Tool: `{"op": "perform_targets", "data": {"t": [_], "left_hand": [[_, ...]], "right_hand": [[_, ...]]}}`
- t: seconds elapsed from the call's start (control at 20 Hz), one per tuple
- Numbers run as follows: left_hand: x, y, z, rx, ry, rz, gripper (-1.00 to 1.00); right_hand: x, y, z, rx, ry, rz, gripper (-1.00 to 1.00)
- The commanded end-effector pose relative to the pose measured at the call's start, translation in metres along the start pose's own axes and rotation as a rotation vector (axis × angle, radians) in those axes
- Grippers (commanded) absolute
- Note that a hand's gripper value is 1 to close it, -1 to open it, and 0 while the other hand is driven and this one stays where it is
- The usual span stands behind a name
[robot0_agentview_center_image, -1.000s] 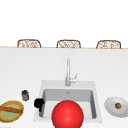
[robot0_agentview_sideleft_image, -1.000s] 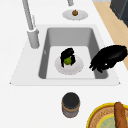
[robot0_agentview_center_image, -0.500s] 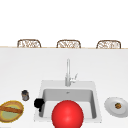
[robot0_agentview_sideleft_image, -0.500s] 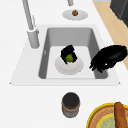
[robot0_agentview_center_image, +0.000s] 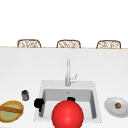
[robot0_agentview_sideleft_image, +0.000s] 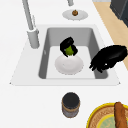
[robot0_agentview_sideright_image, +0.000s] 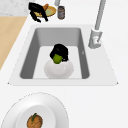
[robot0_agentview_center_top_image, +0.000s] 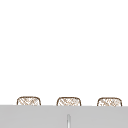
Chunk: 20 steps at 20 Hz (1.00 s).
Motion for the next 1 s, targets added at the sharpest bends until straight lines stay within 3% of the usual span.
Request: {"op": "perform_targets", "data": {"t": [0.0,0.95], "left_hand": [[0.0,0.0,0.0,0.0,0.0,0.0,0.0],[0.0,0.0,0.0,0.0,0.0,0.0,0.0]], "right_hand": [[-0.01,-0.019,0.013,0.013,0.008,0.013,1.0],[-0.087,-0.086,0.082,0.028,-0.012,-0.025,1.0]]}}
